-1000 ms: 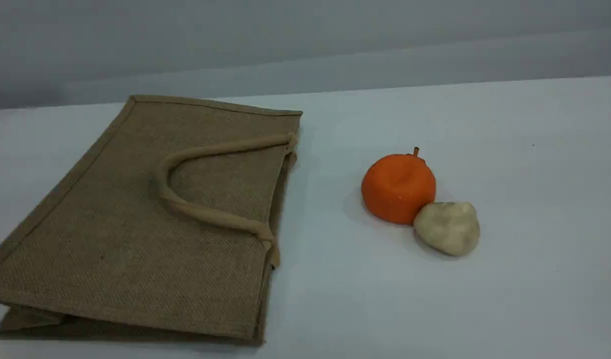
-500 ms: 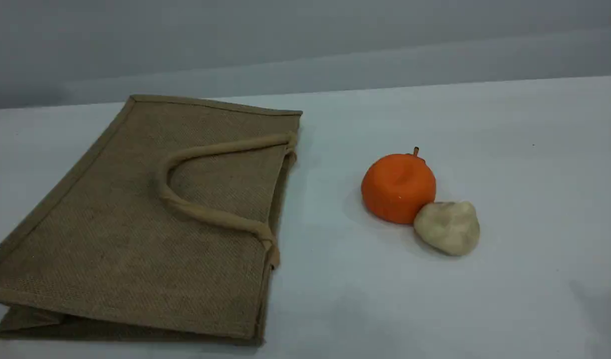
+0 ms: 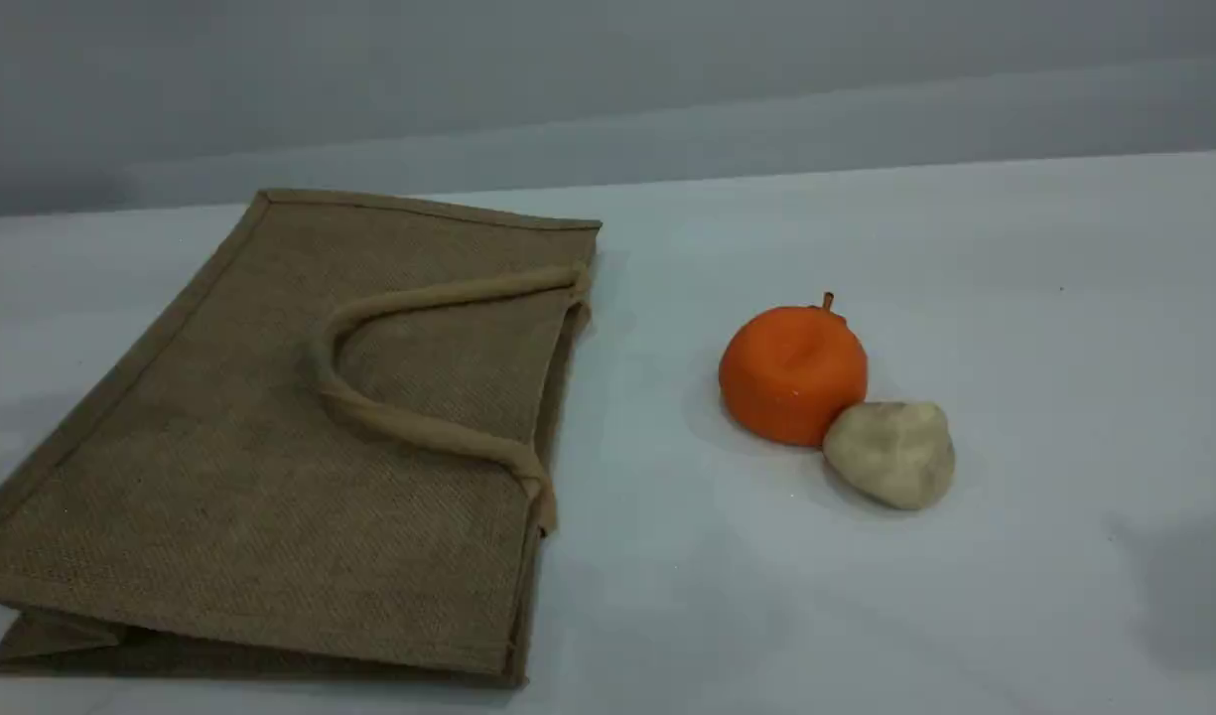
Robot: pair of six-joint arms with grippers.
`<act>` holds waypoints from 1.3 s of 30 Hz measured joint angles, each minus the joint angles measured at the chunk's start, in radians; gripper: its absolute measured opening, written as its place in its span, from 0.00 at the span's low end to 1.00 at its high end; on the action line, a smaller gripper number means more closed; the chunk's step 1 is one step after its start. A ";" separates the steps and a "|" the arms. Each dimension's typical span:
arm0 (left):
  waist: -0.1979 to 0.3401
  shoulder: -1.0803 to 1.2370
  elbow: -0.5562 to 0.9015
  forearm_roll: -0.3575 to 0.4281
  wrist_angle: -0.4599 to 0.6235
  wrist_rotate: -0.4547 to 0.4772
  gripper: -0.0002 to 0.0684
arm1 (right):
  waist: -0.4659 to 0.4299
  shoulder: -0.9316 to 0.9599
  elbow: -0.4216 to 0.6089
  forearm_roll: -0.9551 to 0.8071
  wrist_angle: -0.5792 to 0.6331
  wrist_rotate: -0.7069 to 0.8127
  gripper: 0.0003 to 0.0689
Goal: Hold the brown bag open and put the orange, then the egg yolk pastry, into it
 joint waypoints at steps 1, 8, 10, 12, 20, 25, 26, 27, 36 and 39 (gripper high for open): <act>-0.008 0.021 -0.004 -0.002 0.000 0.000 0.68 | 0.000 0.002 0.000 0.000 0.000 0.000 0.80; -0.096 0.154 -0.059 0.002 -0.045 -0.054 0.68 | 0.000 0.006 0.000 0.000 0.001 0.000 0.80; -0.124 0.197 -0.082 0.004 -0.044 -0.072 0.68 | 0.000 0.006 0.000 0.000 0.001 0.000 0.80; -0.149 0.238 -0.105 0.004 -0.044 -0.077 0.68 | 0.000 0.006 0.000 0.000 0.001 0.000 0.80; -0.191 0.392 -0.174 0.001 -0.044 -0.159 0.68 | 0.000 0.006 0.000 0.000 0.002 0.000 0.80; -0.191 0.461 -0.175 -0.002 -0.046 -0.159 0.68 | 0.000 0.006 0.000 0.000 0.002 0.000 0.80; -0.191 0.473 -0.178 -0.010 -0.048 -0.159 0.68 | 0.000 0.006 0.000 0.000 0.002 0.000 0.80; -0.191 0.483 -0.182 -0.018 -0.051 -0.159 0.68 | 0.000 0.006 0.000 0.000 0.002 0.000 0.80; -0.224 0.566 -0.225 -0.072 -0.098 -0.159 0.68 | 0.000 0.006 0.000 0.000 0.011 0.000 0.80; -0.234 0.588 -0.239 -0.077 -0.101 -0.158 0.68 | 0.000 0.006 0.000 0.000 0.013 0.000 0.80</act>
